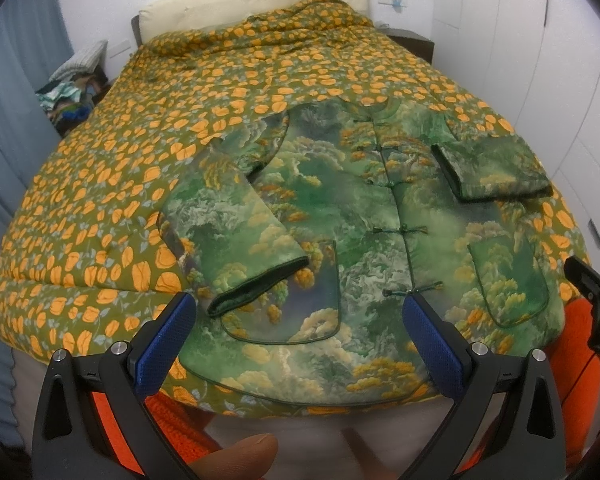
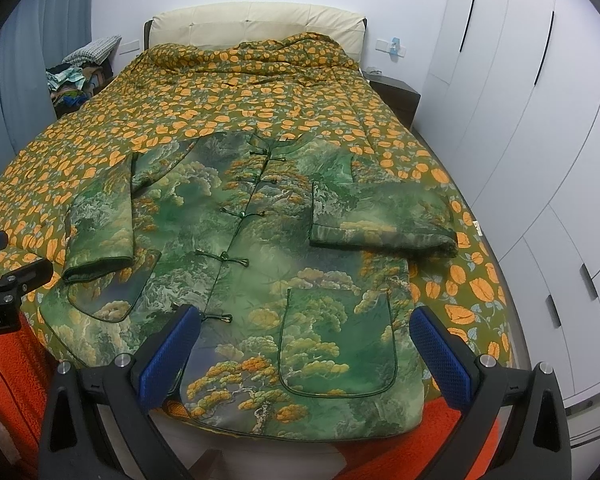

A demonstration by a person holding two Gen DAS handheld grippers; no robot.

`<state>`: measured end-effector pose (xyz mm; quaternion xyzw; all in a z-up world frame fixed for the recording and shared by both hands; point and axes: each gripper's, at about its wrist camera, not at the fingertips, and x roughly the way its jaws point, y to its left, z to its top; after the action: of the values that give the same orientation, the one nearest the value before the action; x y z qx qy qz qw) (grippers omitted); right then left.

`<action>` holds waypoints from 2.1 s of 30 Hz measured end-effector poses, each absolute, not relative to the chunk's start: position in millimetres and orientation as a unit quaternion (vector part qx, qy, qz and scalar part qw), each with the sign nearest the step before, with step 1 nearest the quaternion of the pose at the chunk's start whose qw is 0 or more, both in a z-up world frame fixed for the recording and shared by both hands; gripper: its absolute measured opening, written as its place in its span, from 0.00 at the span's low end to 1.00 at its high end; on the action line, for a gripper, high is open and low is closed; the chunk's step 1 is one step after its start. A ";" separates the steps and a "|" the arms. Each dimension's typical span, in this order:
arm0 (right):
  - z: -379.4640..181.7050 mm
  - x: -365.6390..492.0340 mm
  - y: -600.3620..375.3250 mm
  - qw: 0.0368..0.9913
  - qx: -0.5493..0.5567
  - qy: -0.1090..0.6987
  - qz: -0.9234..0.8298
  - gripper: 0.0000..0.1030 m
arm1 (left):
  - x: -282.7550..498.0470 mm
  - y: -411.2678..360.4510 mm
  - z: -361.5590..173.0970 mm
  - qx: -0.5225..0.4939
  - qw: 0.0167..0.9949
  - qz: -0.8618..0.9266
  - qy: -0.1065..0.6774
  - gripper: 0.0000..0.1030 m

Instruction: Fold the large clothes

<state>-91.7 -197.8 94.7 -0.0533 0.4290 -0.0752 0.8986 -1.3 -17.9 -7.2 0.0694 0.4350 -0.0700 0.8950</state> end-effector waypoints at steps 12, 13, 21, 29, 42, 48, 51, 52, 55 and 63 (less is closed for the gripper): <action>89.7 -91.8 -192.9 0.898 -0.053 0.432 -0.071 1.00 | -5.9 -14.5 -11.8 0.071 0.893 -0.069 0.439 1.00; 89.5 -91.2 -192.2 0.897 -0.053 0.432 -0.071 1.00 | -6.5 -14.2 -13.3 0.072 0.893 -0.068 0.440 1.00; 87.8 -86.5 -194.1 0.894 -0.050 0.439 -0.069 1.00 | -8.8 -9.6 -15.1 0.074 0.891 -0.067 0.442 1.00; 87.2 -85.4 -198.3 0.894 -0.050 0.440 -0.068 1.00 | 9.3 23.2 -30.4 0.040 0.874 -0.062 0.480 1.00; 82.8 -85.8 -205.4 0.895 -0.031 0.440 -0.065 1.00 | 55.0 195.2 -161.2 -0.141 0.754 -0.138 0.626 1.00; 83.2 -89.8 -199.2 0.895 -0.043 0.439 -0.057 1.00 | 59.4 213.1 -183.2 -0.131 0.736 -0.155 0.646 0.63; 83.0 -88.6 -207.4 0.894 -0.039 0.441 -0.071 1.00 | 46.2 222.0 -162.9 -0.121 0.744 -0.170 0.635 0.10; 82.2 -87.6 -209.9 0.894 -0.035 0.441 -0.075 1.00 | 40.8 227.0 -158.5 -0.119 0.749 -0.161 0.632 0.09; 79.8 -84.4 -214.0 0.892 -0.026 0.445 -0.075 1.00 | 12.3 248.2 -144.9 -0.131 0.761 -0.123 0.624 0.08; 71.8 -73.5 -215.9 0.891 -0.025 0.450 -0.054 1.00 | -58.5 285.1 -115.1 -0.126 0.763 -0.062 0.631 0.18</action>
<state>-73.5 -215.9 71.8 -0.0248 0.4497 -0.0541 0.8912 -58.5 285.1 -115.1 -0.1255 0.6308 -0.0617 0.7633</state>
